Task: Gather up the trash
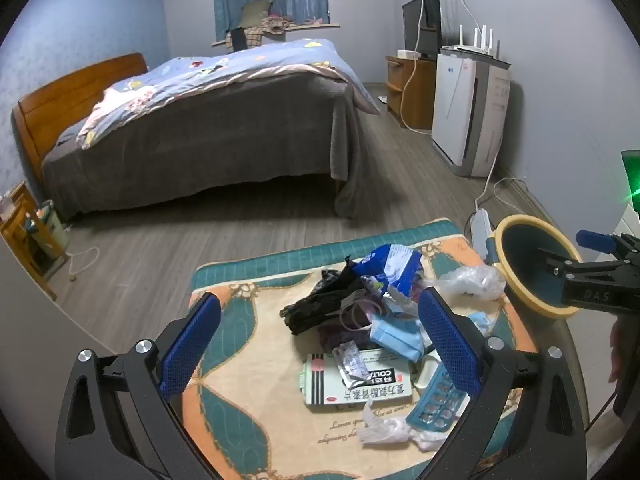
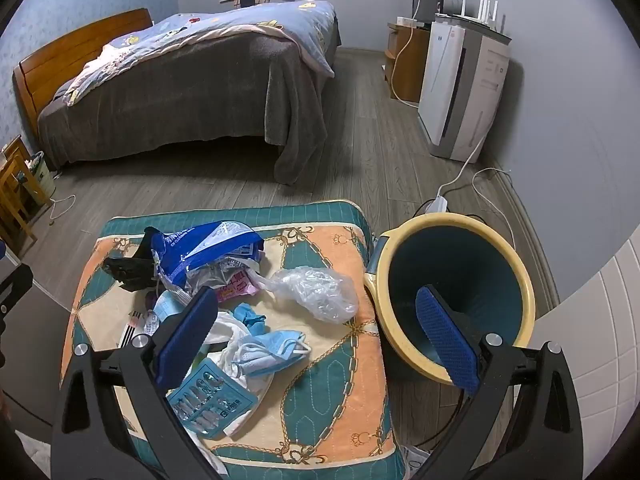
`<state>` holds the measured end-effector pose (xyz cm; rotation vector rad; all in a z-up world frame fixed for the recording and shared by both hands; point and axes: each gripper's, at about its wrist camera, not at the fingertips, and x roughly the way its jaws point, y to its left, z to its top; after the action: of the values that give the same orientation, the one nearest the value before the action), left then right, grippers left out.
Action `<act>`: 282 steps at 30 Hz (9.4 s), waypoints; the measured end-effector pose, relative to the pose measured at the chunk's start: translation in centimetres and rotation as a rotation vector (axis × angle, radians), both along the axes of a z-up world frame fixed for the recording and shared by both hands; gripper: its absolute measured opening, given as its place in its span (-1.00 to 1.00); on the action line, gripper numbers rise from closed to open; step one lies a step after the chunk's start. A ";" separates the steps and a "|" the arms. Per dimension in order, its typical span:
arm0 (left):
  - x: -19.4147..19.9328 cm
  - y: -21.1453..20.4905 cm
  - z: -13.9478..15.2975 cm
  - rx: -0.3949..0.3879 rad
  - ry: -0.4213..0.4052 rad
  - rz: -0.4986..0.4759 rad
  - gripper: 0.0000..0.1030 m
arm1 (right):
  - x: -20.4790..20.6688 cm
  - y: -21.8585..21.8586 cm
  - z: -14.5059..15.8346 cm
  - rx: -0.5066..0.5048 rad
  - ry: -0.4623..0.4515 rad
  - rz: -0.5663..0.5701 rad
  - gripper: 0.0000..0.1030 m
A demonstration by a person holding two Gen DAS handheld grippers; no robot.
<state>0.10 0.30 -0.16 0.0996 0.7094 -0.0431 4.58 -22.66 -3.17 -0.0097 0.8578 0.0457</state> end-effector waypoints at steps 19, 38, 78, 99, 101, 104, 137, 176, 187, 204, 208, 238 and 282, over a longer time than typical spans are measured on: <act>0.0 0.0 0.0 0.000 0.002 0.002 0.90 | 0.1 0.0 -0.1 -0.002 0.002 0.002 0.89; -0.4 0.1 -0.7 -0.020 0.007 -0.016 0.90 | 0.1 -0.1 -0.1 -0.003 0.005 0.002 0.89; 11.0 0.6 -12.3 0.159 0.317 -0.213 0.47 | 10.2 1.9 -12.4 -0.222 0.327 0.275 0.73; 7.1 3.5 -8.4 0.114 0.271 -0.219 -0.90 | 6.8 1.8 -7.3 -0.131 0.326 0.285 -0.50; 6.7 3.8 -7.1 0.087 0.240 -0.212 -0.90 | 6.2 1.3 -5.7 -0.099 0.299 0.266 -0.50; 5.8 3.3 -5.0 0.061 0.176 -0.221 -0.90 | 5.3 0.1 -3.2 -0.037 0.253 0.225 -0.50; 8.4 -22.0 -7.1 -0.054 0.136 -0.596 -0.90 | 5.9 -21.0 -6.2 0.105 0.227 -0.279 -0.49; 3.5 -10.3 -1.9 -0.041 0.006 -0.313 0.87 | 4.6 -15.6 -2.5 0.061 0.134 -0.216 0.89; 0.6 -0.2 0.0 -0.046 -0.027 -0.090 0.88 | 0.6 -4.8 0.7 0.054 0.061 -0.097 0.89; -2.2 2.3 -5.3 -0.027 0.086 -0.068 0.88 | -2.8 3.2 -6.2 -0.049 0.221 -0.031 0.89; -2.1 1.9 -7.8 0.002 0.143 -0.080 0.88 | -2.6 2.4 -6.2 -0.041 0.214 -0.054 0.89; -2.6 -4.1 -17.5 0.049 0.517 -0.442 -0.65 | 2.1 5.0 -11.7 -0.012 0.384 0.102 -0.38; 0.3 2.5 -5.6 -0.161 0.208 -0.233 -0.88 | 4.1 0.1 -8.8 0.140 0.305 -0.085 -0.28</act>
<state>0.44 2.79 -5.79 0.0232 0.8968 -0.3368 8.65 -22.60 -11.99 0.1689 1.1573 0.0274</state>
